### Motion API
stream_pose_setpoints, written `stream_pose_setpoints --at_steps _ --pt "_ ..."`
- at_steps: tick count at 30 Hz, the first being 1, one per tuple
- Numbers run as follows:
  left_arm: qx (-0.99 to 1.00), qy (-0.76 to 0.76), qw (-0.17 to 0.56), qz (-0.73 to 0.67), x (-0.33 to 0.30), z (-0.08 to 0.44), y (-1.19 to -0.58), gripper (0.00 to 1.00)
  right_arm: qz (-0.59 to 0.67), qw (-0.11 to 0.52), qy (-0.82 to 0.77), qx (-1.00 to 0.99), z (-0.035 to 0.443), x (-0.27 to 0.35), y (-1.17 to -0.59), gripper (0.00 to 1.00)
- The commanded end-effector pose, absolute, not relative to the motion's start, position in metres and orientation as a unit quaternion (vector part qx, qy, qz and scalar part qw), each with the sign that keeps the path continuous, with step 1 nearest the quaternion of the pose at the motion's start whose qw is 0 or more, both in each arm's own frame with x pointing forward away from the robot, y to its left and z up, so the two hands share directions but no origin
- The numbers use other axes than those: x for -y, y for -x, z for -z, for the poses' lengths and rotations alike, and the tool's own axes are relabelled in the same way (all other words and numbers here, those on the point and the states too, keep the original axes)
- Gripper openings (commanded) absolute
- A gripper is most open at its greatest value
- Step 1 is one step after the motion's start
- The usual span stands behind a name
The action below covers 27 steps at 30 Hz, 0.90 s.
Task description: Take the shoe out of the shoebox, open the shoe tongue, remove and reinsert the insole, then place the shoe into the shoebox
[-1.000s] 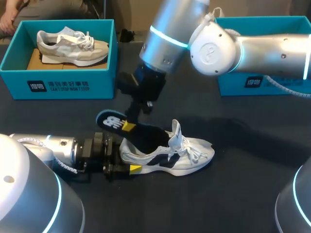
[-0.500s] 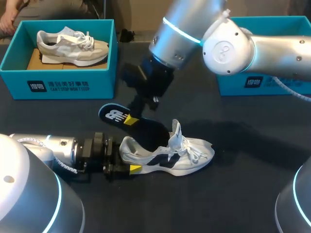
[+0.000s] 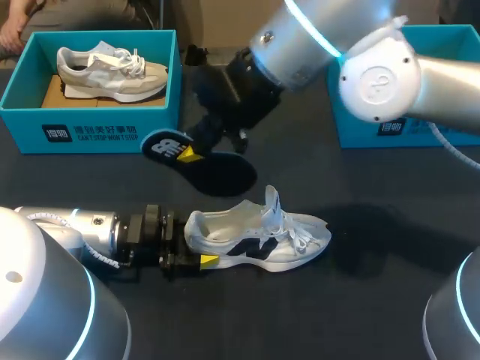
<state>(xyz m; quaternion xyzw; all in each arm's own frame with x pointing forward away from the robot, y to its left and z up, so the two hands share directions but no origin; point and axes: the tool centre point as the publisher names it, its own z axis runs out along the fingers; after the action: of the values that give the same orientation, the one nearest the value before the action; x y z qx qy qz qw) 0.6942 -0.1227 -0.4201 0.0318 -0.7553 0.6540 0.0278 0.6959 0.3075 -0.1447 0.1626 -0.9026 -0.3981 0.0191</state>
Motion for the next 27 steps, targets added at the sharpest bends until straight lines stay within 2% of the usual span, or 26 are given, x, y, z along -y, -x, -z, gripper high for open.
stream_pose_setpoints --at_steps 1,10,17,20,27 --pt "0.756 -0.033 0.027 -0.654 0.124 0.42 -0.693 0.0 0.406 -0.004 -0.152 0.901 0.143 -0.29 -0.689 0.0" --pt "0.756 -0.033 0.027 -0.654 0.124 0.42 -0.693 0.0 0.406 -0.004 -0.152 0.901 0.143 -0.29 -0.689 0.0" --pt "0.756 -0.033 0.027 -0.654 0.124 0.42 -0.693 0.0 0.462 -0.067 -0.135 0.874 0.092 -0.252 -0.665 0.0" --pt "0.756 -0.033 0.027 -0.654 0.124 0.42 -0.693 0.0 0.511 -0.055 -0.125 0.849 0.07 -0.237 -0.663 0.0" --pt "0.756 -0.033 0.027 -0.654 0.124 0.42 -0.693 0.0 0.511 -0.055 -0.125 0.849 0.07 -0.237 -0.663 0.0"
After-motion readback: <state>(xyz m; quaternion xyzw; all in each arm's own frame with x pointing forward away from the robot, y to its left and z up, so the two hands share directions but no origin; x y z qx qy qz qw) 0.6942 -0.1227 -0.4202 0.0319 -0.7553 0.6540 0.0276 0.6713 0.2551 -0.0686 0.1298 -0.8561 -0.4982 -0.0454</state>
